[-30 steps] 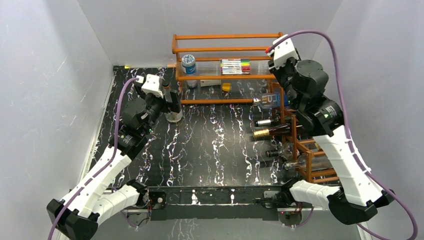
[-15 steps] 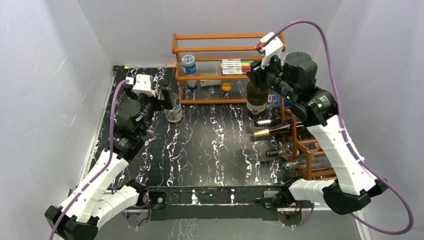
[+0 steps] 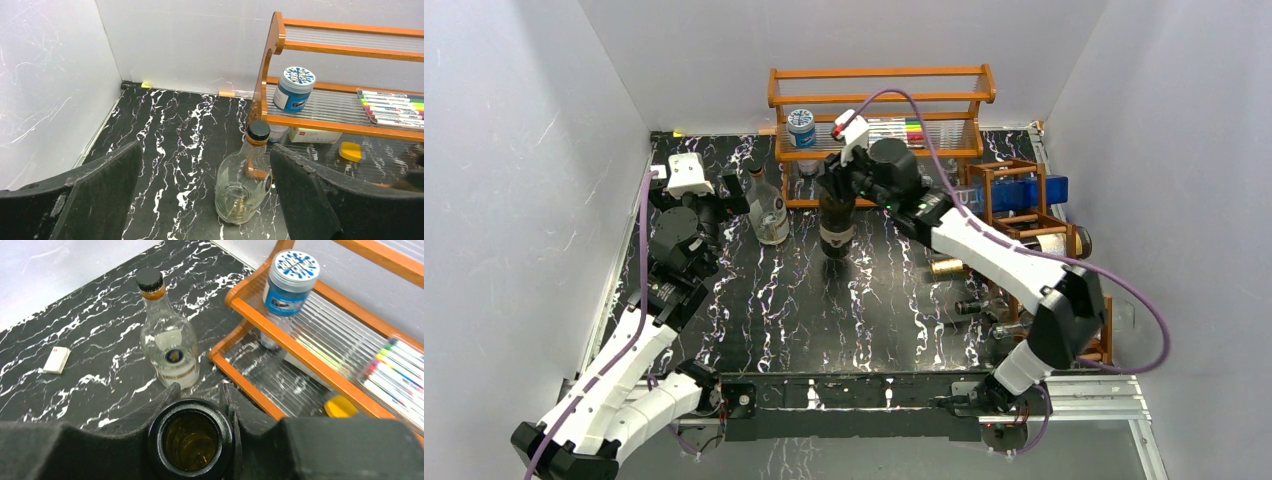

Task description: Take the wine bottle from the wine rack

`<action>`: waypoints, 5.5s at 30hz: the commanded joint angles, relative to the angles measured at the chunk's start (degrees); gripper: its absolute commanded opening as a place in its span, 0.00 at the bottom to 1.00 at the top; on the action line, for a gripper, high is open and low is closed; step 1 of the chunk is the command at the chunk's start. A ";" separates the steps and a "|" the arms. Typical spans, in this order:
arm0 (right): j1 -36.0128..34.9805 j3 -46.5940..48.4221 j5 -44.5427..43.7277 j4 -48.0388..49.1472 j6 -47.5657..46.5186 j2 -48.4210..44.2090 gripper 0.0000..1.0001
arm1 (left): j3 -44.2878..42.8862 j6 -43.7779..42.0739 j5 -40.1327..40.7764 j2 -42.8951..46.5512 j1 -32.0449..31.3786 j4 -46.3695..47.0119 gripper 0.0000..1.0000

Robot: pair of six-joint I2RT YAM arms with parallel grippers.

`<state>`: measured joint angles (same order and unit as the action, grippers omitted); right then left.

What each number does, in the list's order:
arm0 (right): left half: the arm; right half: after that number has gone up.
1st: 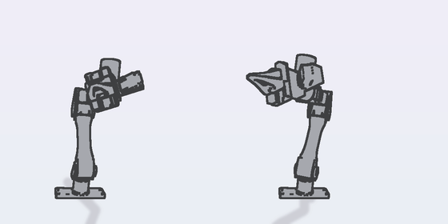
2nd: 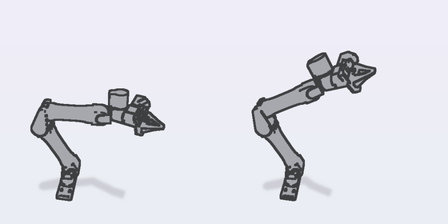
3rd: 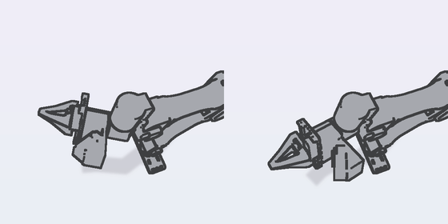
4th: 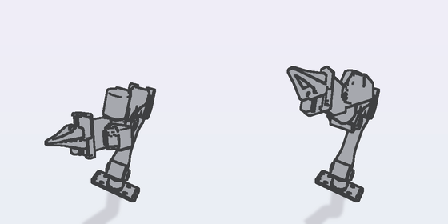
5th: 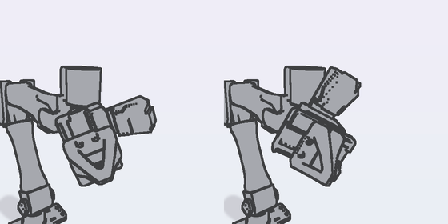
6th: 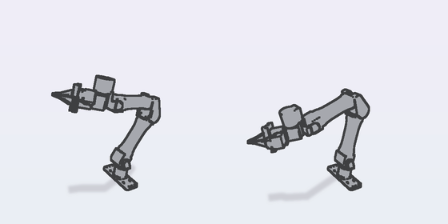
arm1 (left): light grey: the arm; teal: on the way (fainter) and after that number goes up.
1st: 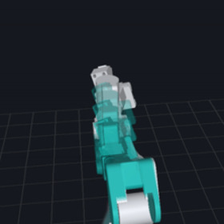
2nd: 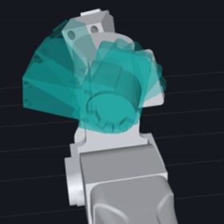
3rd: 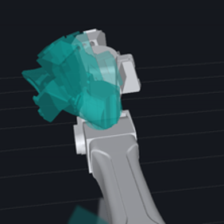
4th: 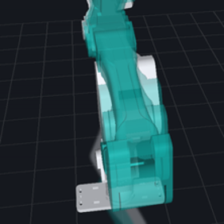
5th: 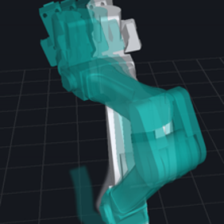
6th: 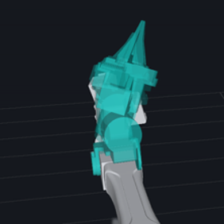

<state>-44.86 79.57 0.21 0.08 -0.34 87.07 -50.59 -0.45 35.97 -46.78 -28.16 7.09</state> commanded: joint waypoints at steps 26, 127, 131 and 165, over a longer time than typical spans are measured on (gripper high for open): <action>-2.71 13.91 -4.95 29.48 2.70 22.44 0.00 | -0.19 -0.52 1.63 0.03 0.43 1.52 0.98; -4.61 -30.57 -36.82 -40.81 -52.60 -28.36 0.96 | -1.28 5.33 -3.50 -3.41 0.39 -1.46 0.98; -3.04 -32.27 -36.39 -38.01 -54.40 -25.38 0.88 | -1.33 5.37 -3.70 -3.20 0.40 -1.53 0.98; 3.29 -38.02 -35.89 -27.68 -63.09 -24.51 0.52 | -1.11 5.19 -3.09 -1.77 0.41 -1.12 0.98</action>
<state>-41.74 40.95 -35.22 -28.91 -62.87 64.20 -50.30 4.58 32.36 -49.67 -28.08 4.97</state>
